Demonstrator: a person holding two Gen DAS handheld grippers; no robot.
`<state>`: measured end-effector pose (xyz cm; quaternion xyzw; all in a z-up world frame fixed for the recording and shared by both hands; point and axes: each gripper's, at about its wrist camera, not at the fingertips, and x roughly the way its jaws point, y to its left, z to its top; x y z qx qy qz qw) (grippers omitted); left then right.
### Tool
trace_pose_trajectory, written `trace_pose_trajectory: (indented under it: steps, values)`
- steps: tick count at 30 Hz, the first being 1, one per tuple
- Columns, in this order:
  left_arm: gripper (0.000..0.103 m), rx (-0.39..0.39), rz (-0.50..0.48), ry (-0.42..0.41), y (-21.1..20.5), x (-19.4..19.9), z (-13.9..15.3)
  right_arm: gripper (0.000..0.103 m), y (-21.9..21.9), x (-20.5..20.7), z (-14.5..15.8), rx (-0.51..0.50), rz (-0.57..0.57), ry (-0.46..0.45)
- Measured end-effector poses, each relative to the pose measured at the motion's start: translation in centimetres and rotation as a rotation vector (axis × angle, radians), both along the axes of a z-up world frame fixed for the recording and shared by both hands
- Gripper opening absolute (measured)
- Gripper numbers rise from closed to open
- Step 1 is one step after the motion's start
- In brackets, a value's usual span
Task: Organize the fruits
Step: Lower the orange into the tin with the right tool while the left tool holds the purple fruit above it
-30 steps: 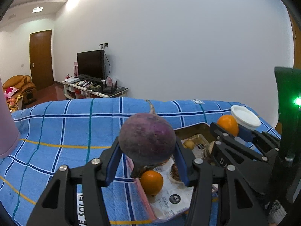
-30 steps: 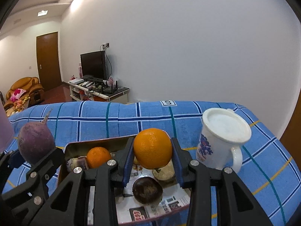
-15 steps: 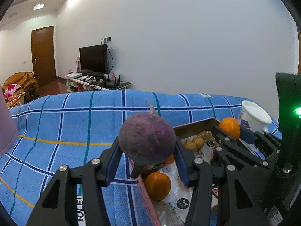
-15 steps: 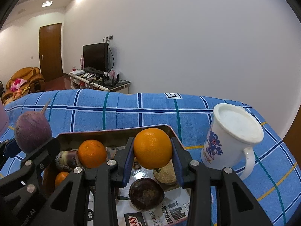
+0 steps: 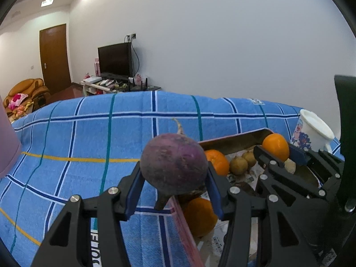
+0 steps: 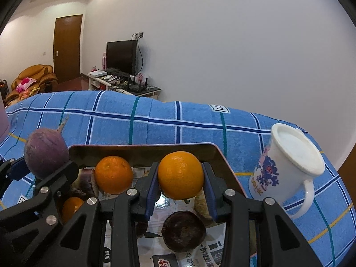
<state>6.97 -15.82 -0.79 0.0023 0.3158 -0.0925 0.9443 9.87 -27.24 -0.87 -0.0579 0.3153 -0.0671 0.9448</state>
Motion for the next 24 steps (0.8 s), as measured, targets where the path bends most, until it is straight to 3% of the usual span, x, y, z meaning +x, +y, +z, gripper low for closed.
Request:
trace_pose_trajectory:
  steps: [13, 24]
  values:
    - [0.054, 0.034, 0.018, -0.004, -0.4, 0.1, -0.1, 0.039, -0.1, 1.8, -1.4, 0.064, 0.064, 0.118]
    - [0.054, 0.039, 0.012, -0.005, -0.3, -0.2, -0.2, 0.041, -0.5, 1.7, -1.5, 0.137, 0.141, 0.124]
